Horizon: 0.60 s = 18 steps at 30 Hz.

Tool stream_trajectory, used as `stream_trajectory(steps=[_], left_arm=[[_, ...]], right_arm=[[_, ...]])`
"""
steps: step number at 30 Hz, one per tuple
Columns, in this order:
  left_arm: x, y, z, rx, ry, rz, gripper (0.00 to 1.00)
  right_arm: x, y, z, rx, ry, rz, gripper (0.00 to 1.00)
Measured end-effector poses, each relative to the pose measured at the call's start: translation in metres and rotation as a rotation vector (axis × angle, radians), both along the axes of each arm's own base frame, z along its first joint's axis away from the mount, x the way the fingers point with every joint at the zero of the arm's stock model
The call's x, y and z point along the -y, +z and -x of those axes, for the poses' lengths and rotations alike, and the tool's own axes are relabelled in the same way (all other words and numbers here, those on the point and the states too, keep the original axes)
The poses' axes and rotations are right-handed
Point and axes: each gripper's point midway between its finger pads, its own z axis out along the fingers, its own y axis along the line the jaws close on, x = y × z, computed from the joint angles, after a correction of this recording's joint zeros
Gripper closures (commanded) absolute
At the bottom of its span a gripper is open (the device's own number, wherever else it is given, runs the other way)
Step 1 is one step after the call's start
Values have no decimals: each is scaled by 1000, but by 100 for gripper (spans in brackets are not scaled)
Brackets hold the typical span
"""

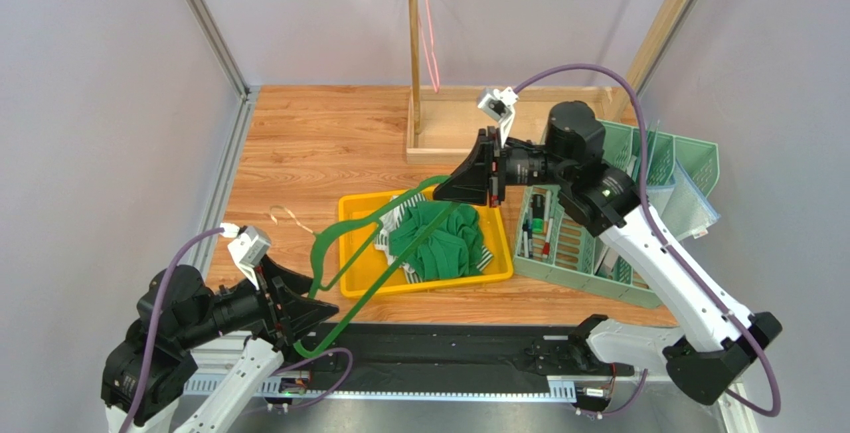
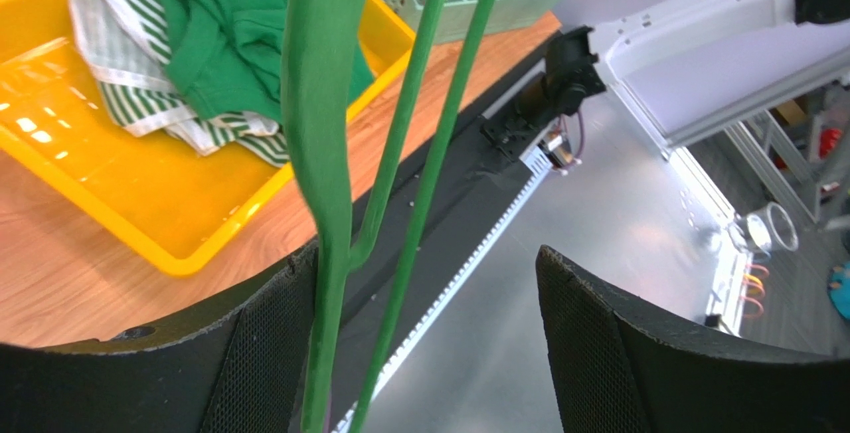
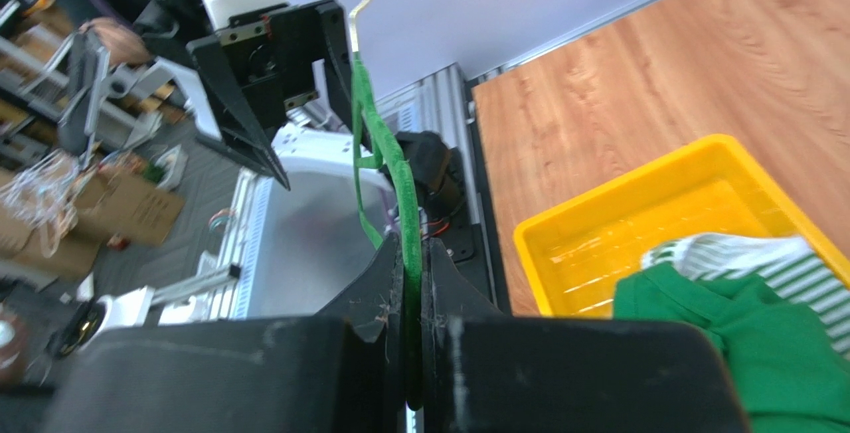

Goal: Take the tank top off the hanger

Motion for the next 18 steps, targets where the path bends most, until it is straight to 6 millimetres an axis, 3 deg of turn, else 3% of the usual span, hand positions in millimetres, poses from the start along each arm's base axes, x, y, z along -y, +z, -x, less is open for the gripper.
stream_trajectory(steps=[9, 14, 18], left_arm=[[-23, 2, -14, 21, 172, -51, 21], [-51, 36, -19, 86, 368, 7, 16], [-57, 57, -22, 72, 451, 108, 16]], right_arm=[[34, 4, -8, 41, -254, 40, 100], [65, -14, -14, 150, -401, 103, 100], [78, -33, -1, 198, -394, 157, 100]])
